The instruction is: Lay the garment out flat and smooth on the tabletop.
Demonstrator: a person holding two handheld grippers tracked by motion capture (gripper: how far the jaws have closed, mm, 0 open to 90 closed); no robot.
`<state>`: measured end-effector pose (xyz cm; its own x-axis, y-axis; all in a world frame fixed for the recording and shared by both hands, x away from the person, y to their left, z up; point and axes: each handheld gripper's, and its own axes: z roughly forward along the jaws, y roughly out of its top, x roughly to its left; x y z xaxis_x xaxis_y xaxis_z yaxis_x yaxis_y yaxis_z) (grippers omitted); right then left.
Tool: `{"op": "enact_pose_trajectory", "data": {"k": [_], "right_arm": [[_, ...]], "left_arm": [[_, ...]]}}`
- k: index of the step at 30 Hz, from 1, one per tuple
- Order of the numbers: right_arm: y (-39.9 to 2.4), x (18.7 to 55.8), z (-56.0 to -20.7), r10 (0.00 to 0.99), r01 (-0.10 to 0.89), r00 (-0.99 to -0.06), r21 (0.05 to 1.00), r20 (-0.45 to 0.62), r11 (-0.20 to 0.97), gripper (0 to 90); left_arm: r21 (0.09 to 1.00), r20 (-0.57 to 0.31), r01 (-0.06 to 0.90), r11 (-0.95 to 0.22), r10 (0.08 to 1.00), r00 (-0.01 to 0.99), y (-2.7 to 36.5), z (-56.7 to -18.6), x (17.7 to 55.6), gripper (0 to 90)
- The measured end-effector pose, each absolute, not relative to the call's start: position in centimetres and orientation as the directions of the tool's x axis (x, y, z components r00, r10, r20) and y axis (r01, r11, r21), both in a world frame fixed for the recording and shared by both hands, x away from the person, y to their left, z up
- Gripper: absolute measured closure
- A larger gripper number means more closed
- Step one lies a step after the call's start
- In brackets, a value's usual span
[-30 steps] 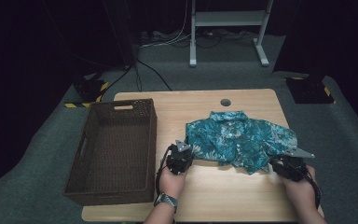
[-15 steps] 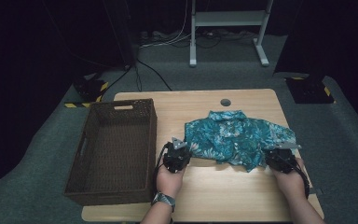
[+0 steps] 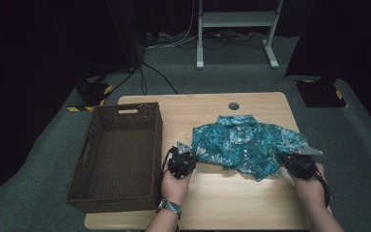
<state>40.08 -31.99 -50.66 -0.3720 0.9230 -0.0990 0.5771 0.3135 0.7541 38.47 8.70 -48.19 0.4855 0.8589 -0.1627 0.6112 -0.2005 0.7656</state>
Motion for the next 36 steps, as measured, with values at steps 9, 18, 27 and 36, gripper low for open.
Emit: {"op": "enact_pose_trajectory", "data": {"k": [9,18,27,36], "right_arm": [[-32.5,38.2,-49.1,0.919,0.554,-0.39,0.781,-0.062,0.288,79.4],[-29.6,41.2,-50.9,0.927,0.589,-0.374,0.768,-0.019,0.253,64.5],[-29.2,42.0,-52.7,0.932,0.639,-0.358,0.713,-0.055,0.287,88.0],[-30.5,39.3,-49.4,0.928,0.572,-0.364,0.766,-0.083,0.293,87.5]], "left_arm": [[0.789,-0.158,0.579,-0.207,0.842,0.516,8.3,-46.4,37.2,85.9],[0.771,-0.16,0.597,-0.222,0.84,0.519,8.0,-47.5,37.2,85.8],[0.755,-0.173,0.617,-0.222,0.84,0.515,8.4,-48.8,37.0,86.5],[0.777,-0.176,0.593,-0.209,0.833,0.524,8.8,-47.5,36.1,86.5]]}}
